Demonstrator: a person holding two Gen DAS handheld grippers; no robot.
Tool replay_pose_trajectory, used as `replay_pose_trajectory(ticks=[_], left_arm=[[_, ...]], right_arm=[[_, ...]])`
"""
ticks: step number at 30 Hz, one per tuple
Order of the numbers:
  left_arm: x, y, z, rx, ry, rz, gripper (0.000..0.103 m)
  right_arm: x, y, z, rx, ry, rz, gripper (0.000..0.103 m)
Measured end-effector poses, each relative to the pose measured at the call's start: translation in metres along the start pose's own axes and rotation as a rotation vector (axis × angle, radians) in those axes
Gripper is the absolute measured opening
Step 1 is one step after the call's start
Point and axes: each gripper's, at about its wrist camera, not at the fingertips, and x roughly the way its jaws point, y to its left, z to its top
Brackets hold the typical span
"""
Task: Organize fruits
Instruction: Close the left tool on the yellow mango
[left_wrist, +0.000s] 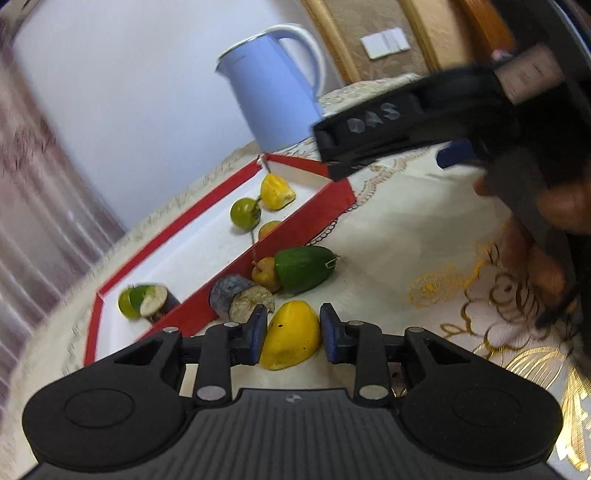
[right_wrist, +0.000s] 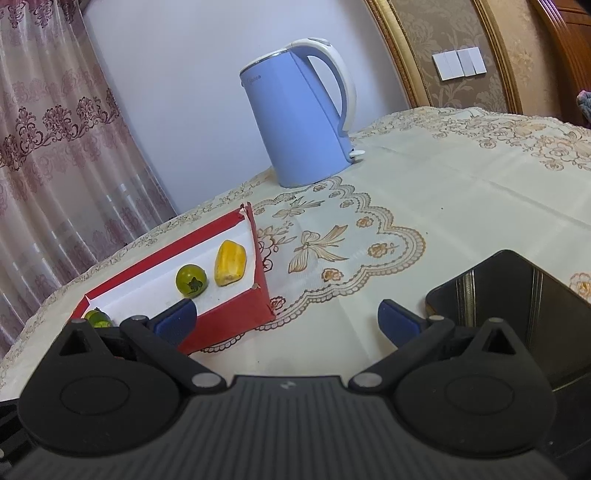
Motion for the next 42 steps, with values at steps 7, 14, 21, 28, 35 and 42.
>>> replay_pose_trajectory(ticks=[7,14,21,28,35,42], left_arm=[[-0.028,0.026,-0.004,-0.120,-0.075,-0.013,0.010],[-0.026,0.062,0.003,-0.220,-0.079,0.004,0.010],[-0.030,0.057,-0.014,-0.215,-0.077,-0.118,0.052],[-0.025,0.043,-0.020,-0.220,-0.087,-0.169,0.075],[-0.002,0.039,-0.027,-0.329,-0.008,-0.122,0.062],[-0.003,0.046,-0.026,-0.438,-0.002,-0.178,0.038]], right_arm=[[-0.005,0.011,-0.001,-0.062,-0.034,0.005,0.103],[-0.007,0.016,-0.002,-0.093,-0.041,0.009,0.103],[-0.014,0.017,0.004,-0.097,-0.002,0.069,0.103],[-0.039,0.035,0.005,-0.228,-0.077,0.065,0.103],[-0.038,0.044,-0.001,-0.289,-0.045,0.061,0.103],[-0.044,0.047,-0.003,-0.340,-0.079,0.070,0.103]])
